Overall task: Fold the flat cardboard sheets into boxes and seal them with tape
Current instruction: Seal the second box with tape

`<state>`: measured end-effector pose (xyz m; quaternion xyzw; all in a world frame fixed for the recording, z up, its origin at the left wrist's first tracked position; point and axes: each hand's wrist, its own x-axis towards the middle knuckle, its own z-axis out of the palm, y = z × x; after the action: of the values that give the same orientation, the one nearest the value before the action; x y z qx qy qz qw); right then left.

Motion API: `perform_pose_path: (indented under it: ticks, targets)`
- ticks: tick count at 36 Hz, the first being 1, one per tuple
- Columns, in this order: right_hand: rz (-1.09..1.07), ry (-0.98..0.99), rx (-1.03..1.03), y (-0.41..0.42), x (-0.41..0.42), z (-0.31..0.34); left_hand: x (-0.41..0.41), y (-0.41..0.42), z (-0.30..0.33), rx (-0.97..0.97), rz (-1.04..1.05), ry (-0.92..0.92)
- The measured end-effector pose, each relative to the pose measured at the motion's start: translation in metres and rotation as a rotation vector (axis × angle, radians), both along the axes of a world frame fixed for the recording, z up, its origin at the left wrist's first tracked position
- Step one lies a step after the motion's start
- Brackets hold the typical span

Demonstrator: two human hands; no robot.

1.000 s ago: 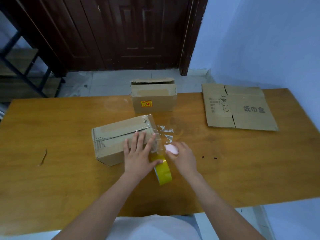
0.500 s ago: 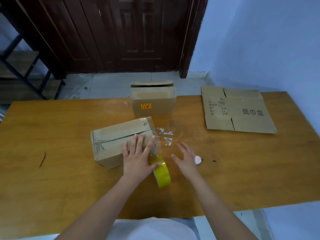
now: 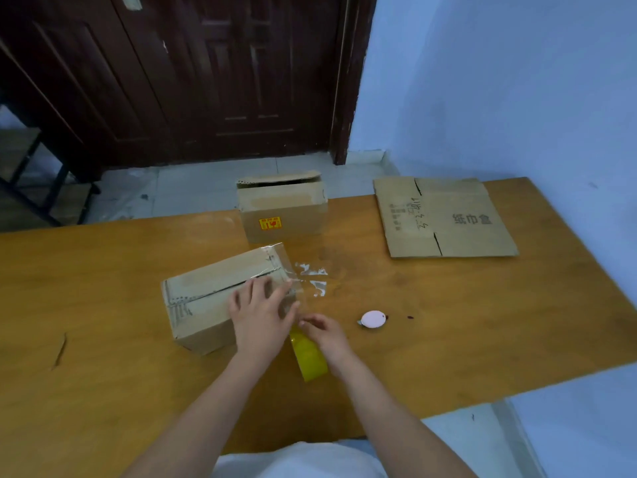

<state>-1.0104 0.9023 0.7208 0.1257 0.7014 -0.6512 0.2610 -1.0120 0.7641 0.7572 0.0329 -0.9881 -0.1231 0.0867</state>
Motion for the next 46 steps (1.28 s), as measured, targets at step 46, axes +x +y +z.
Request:
perform_pose_path:
  ticks: [46]
  targets:
    - [0.285,-0.065,0.940,-0.021,-0.012,0.017,0.004,-0.041,-0.017,0.031,-0.062,0.219]
